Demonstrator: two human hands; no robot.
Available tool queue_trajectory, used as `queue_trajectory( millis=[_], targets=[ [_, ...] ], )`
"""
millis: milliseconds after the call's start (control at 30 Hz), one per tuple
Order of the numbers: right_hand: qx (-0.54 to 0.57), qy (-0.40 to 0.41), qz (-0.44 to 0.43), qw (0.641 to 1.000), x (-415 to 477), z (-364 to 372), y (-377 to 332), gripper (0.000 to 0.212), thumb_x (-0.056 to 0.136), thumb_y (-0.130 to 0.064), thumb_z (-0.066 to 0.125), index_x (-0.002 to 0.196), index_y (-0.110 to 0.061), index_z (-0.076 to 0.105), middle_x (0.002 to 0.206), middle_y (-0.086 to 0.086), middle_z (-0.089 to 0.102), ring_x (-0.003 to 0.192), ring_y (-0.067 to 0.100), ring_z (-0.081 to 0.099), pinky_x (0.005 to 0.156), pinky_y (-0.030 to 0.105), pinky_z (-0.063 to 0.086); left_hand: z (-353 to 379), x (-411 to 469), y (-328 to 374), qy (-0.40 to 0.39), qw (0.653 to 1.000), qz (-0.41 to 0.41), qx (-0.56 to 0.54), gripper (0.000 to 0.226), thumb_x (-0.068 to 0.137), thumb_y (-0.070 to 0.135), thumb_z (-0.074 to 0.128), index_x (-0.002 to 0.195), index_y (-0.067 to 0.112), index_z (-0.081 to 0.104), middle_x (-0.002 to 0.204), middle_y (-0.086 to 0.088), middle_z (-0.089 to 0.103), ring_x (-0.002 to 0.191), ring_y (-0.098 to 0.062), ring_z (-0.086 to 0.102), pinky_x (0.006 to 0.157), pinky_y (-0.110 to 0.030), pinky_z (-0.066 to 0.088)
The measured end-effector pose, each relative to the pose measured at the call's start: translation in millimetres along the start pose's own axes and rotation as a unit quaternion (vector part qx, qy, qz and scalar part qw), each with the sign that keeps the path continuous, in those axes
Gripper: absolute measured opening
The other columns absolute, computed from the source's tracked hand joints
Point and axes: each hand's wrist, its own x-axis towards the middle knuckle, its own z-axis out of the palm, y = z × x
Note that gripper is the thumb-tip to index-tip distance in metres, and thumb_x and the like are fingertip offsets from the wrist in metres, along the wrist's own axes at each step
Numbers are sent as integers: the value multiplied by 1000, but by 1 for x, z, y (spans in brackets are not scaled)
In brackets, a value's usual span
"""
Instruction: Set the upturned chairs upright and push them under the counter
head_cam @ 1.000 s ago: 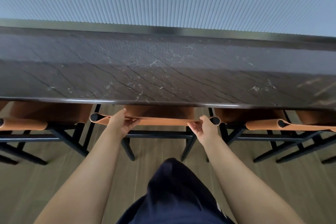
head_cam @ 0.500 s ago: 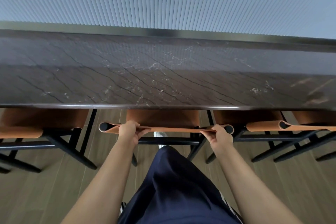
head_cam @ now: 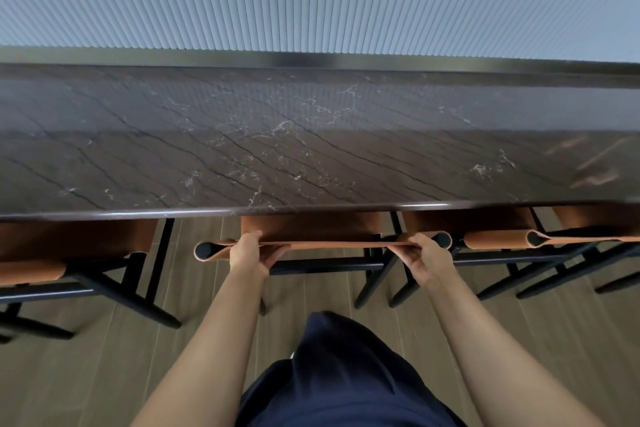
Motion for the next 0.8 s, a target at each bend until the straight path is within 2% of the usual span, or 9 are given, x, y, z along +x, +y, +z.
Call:
queue_trajectory(
  millis=[67, 133, 233, 300, 367, 433, 567, 633, 800],
  targets=[
    [3, -1, 3, 1000, -1, 0, 0, 5, 96, 4, 51, 92, 2, 53, 91, 25, 63, 81, 36, 67, 80, 51, 56, -3, 2, 2, 17, 1000, -12, -7, 32, 92, -2, 47, 124, -4, 48, 117, -21, 57, 89, -38, 62, 57, -47, 59],
    [7, -2, 8, 1000, -2, -1, 0, 5, 96, 5, 50, 94, 2, 53, 92, 26, 63, 81, 37, 67, 78, 51, 56, -5, 4, -2, 39, 999, -15, -8, 26, 90, -7, 45, 116, -3, 50, 109, -20, 58, 84, -39, 62, 59, -49, 58],
    [-5, -9, 7, 1000, -5, -1, 0, 6, 96, 5, 50, 93, -1, 52, 97, 25, 63, 84, 36, 67, 75, 49, 57, -8, 0, -7, 63, 998, -10, 13, 18, 88, -11, 48, 102, 1, 53, 99, -19, 59, 87, -39, 63, 53, -47, 57],
    [-5, -12, -5, 1000, -7, -1, 1, 6, 95, 6, 50, 94, 0, 52, 98, 26, 62, 87, 36, 67, 79, 49, 57, -9, 0, -8, 66, 998, -5, 5, 17, 88, -12, 49, 99, 1, 52, 98, -20, 58, 86, -39, 62, 51, -45, 56],
    [-12, -10, -11, 1000, -8, -1, 2, 8, 94, 6, 51, 101, 2, 53, 101, 27, 61, 91, 37, 66, 83, 50, 57, -10, -2, -9, 65, 998, 4, 8, 20, 88, -12, 48, 103, 0, 51, 100, -20, 57, 87, -39, 62, 51, -45, 57],
    [-12, -11, -13, 1000, -8, 0, 3, 17, 94, 5, 52, 111, 3, 52, 105, 27, 61, 96, 37, 67, 79, 47, 57, -10, -3, -9, 60, 998, 12, 7, 21, 88, -13, 48, 105, -1, 50, 100, -20, 56, 85, -38, 61, 50, -44, 58],
    [-19, -4, -15, 1000, -9, 2, 7, 19, 93, 7, 51, 112, 3, 51, 112, 29, 60, 106, 40, 64, 87, 50, 55, -12, -9, -10, 70, 997, 24, -4, 22, 87, -14, 46, 105, -2, 49, 101, -21, 55, 82, -37, 61, 51, -46, 59],
    [-19, -2, -11, 1000, -12, 5, 10, 19, 93, 8, 51, 112, 4, 52, 115, 29, 60, 105, 38, 65, 81, 47, 56, -18, -10, -9, 88, 996, 26, -6, 28, 86, -14, 47, 112, -3, 50, 109, -23, 58, 88, -40, 64, 55, -46, 60],
    [-6, 7, -14, 1000, -13, 11, 14, 14, 92, 10, 50, 103, 3, 54, 111, 28, 62, 100, 38, 66, 66, 43, 57, -24, -6, -4, 84, 996, 25, -2, 34, 87, -12, 48, 120, -4, 52, 113, -23, 62, 91, -39, 66, 49, -39, 59]
  ],
)
